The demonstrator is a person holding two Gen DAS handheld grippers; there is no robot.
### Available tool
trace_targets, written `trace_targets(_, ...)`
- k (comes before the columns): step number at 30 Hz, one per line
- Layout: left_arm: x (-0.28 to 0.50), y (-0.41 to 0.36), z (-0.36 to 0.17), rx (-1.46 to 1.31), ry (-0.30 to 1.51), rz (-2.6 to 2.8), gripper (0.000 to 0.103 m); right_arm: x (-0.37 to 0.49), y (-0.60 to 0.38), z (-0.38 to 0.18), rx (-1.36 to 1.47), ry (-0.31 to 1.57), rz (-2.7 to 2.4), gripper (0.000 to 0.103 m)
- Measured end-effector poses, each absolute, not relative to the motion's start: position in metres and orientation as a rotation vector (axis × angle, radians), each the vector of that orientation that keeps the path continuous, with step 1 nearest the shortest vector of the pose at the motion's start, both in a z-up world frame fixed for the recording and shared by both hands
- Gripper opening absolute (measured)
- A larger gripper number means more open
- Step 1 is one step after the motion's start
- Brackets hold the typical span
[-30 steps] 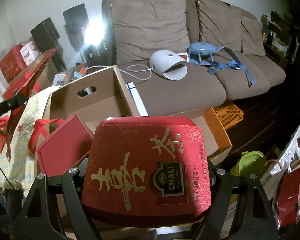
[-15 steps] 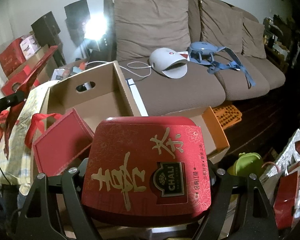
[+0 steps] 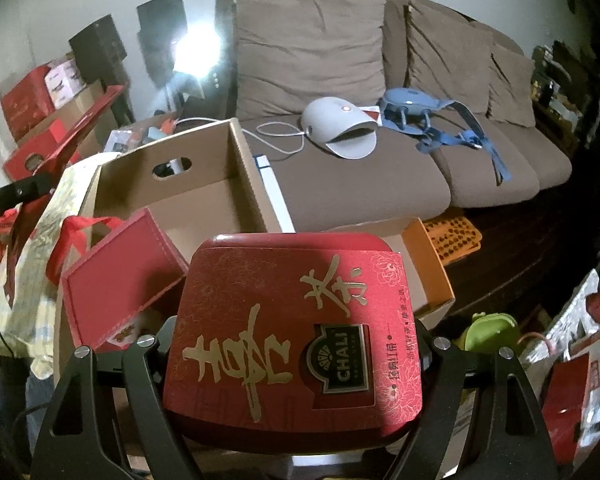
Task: Organize objects
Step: 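Lower the CHALI tin into the box with the right gripper while the left gripper holds the packet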
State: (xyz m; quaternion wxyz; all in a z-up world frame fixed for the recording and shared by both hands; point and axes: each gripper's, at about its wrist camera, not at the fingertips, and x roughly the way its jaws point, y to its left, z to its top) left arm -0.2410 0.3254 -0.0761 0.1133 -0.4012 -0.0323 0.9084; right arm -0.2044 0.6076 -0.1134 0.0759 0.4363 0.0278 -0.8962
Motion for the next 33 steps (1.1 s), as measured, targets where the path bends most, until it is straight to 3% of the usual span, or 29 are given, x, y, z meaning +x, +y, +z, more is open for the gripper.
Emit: trace_targets(33, -0.225, 0.346, -0.083, -1.245, 0.04, 2.551, 0.029, -0.201, 0.556, -0.138, 1.352, 0.356, -2.459, 0.083)
